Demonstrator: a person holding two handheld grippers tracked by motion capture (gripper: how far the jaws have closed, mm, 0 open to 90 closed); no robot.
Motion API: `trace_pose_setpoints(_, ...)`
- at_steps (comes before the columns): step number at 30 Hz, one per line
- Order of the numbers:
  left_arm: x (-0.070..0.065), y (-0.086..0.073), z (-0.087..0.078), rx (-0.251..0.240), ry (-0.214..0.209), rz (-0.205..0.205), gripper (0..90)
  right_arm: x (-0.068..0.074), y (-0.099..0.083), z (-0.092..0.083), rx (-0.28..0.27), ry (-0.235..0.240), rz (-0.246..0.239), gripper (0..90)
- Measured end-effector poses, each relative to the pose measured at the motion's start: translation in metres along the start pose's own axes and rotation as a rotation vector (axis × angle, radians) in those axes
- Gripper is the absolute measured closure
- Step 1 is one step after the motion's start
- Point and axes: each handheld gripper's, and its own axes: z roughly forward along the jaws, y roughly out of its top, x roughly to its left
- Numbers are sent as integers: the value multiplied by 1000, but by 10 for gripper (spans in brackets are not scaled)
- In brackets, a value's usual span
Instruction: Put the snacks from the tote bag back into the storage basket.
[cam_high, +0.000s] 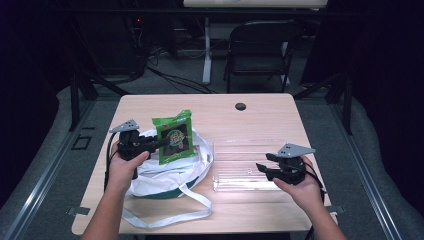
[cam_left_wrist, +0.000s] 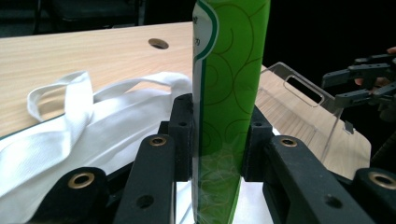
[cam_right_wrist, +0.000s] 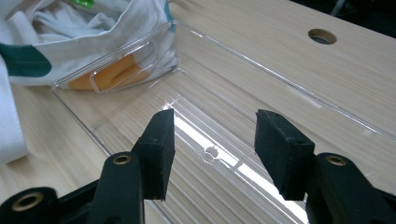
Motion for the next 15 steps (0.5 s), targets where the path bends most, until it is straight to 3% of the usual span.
trace_pose_setpoints(2,-4,3,2,1,-10,12,715,-2,8,1,36,26,-30,502)
trace_pose_setpoints(4,-6,4,3,-3,-13,13,715,-3,11,1,46,34,-33,510)
trace_pose_setpoints(15,-12,14,15,-12,-45,12,715,-6,43,-5,99,79,-151,575)
